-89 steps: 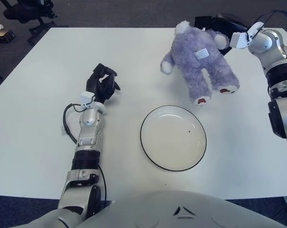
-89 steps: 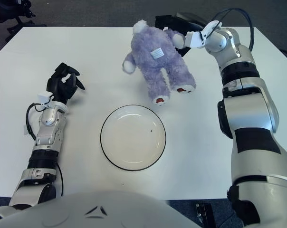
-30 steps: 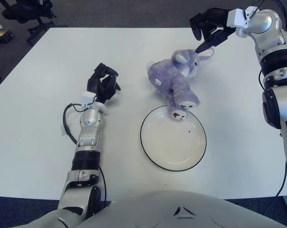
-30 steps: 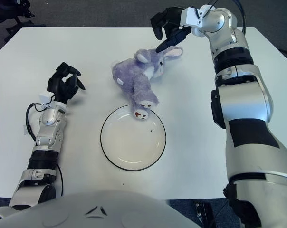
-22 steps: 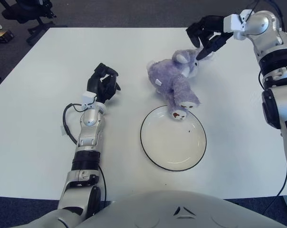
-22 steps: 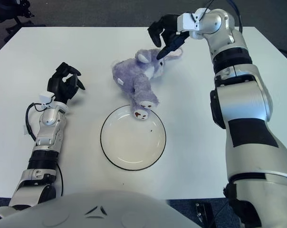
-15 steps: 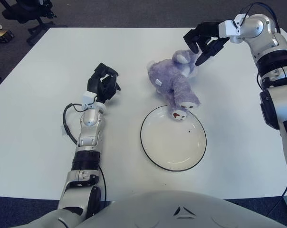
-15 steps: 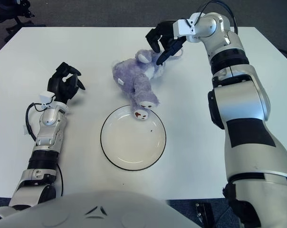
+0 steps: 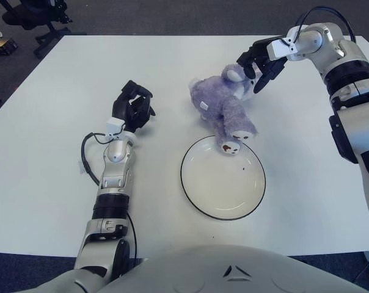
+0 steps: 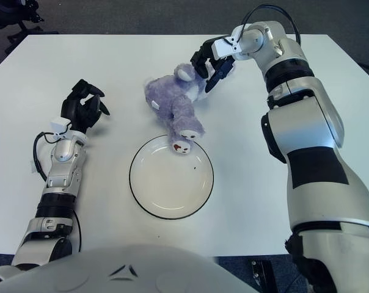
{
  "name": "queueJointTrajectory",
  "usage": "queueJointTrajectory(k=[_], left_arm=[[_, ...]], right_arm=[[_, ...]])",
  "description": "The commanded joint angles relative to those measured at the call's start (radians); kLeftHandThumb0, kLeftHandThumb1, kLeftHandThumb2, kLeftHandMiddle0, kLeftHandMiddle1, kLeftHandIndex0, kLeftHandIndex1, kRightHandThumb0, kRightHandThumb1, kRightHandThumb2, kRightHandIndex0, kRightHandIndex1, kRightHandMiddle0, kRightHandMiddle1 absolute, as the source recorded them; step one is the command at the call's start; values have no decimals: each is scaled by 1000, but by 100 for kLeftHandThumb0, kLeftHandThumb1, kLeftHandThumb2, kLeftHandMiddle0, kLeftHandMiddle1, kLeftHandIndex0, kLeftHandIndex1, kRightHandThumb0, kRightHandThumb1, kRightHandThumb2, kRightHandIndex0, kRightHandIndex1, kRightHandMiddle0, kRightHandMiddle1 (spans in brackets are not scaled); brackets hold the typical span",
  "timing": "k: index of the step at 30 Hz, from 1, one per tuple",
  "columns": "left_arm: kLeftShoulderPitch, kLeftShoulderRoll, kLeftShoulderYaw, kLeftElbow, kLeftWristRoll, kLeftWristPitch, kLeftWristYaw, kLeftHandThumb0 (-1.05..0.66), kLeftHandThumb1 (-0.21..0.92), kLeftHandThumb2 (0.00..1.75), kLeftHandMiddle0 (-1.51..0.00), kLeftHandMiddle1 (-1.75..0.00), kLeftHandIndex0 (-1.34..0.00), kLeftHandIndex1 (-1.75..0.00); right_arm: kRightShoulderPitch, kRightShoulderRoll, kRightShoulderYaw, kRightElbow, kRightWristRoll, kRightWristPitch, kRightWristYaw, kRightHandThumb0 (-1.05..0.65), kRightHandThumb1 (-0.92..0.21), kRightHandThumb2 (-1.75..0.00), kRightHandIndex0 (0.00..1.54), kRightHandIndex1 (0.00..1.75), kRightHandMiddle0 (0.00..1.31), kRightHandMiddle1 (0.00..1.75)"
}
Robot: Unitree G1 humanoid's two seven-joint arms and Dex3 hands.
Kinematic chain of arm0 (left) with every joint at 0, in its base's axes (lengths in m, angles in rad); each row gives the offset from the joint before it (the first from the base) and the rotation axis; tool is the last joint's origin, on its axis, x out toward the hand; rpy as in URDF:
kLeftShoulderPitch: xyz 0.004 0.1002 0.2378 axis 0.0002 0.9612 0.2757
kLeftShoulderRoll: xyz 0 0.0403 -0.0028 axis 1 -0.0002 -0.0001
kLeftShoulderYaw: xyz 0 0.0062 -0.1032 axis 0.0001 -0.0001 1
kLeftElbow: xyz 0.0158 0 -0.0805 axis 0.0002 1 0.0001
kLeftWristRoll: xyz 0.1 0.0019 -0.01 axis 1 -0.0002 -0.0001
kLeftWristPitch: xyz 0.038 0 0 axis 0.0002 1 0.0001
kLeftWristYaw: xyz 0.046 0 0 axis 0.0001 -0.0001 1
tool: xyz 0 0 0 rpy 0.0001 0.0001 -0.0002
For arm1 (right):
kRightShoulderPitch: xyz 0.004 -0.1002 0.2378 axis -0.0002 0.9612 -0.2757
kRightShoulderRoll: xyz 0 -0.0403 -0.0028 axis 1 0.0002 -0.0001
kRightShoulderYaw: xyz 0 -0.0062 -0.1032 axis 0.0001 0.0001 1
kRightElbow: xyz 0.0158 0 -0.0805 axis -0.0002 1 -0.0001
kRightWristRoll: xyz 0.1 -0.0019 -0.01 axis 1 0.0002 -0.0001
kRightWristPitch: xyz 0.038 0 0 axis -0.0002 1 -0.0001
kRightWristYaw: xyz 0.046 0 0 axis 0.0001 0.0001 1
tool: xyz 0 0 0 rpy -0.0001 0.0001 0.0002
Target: Put the doll into the plate.
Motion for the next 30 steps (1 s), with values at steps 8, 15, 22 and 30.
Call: queueJointTrajectory(k=[8,15,22,30], left_arm=[[65,-27,-10,32,5,-10,10,-26,92,43,-90,-175,-57,-175],[64,-27,-10,33,6,-10,12,-26,92,44,-89,-175,-56,-175],[60,-22,-10,38,8,-12,11,-26,92,44,-89,-175,-56,-175],[61,-19,-9,40,8,-15,10,-26,92,44,-89,-175,-56,-175]], right_arm=[[75,-56,-57,-83,46,-53,-119,-55,-90,-1,66,4,48,13],[141,-77,-82,-163,56,-47,-182,-56,-92,-1,66,2,53,13],[262,-113,-52,-336,-83,0,-453,-56,-92,0,64,1,54,12],[301,-121,-42,-403,-145,43,-541,-56,-91,0,63,1,54,11]])
